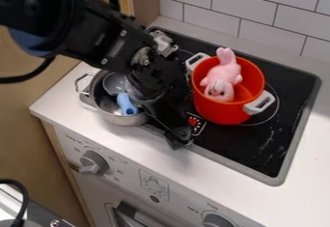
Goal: Put the silver pot on the left burner
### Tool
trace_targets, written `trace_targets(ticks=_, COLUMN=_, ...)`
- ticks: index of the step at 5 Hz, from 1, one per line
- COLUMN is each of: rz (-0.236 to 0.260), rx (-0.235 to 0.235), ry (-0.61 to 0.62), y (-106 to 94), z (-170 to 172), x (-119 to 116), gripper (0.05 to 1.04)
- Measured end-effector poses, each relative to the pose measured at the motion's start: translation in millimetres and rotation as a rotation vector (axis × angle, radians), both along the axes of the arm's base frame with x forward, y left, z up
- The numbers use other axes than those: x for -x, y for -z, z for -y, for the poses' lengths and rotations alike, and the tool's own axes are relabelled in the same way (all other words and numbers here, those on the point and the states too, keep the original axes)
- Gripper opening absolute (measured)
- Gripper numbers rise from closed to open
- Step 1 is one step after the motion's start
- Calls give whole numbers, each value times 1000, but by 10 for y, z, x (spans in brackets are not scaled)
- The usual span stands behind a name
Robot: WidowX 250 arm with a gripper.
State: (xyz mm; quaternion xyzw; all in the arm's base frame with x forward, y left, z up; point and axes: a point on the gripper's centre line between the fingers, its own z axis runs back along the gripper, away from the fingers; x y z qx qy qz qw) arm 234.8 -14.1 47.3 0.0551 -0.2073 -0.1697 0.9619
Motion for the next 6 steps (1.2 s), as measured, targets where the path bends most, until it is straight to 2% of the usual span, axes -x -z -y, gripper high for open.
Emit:
trace_targets(ticks=1, rz=-1, rx=22, ry=-5, y=9, z=-12, x=-25, gripper=717)
trace_targets(ticks=2, rz=-38, rx=51, ry=11, y=10, z=-46, x=-19, gripper=443)
trace_targets(ticks=3, rz=-85, rx=70, ry=9, y=-34, z=-64, x=20, gripper=211)
trace_targets(ticks=4, rz=-114, rx=65, ry=28, y=-165, z=-77, x=45, gripper=84)
trace_targets(ticks=5, rz=-159, rx=48, ry=34, y=-278, z=-102, x=121, gripper=63)
trace_targets(ticks=6, rz=-184, rx=6, ry=31, y=-488, z=-164, x=153, gripper=63)
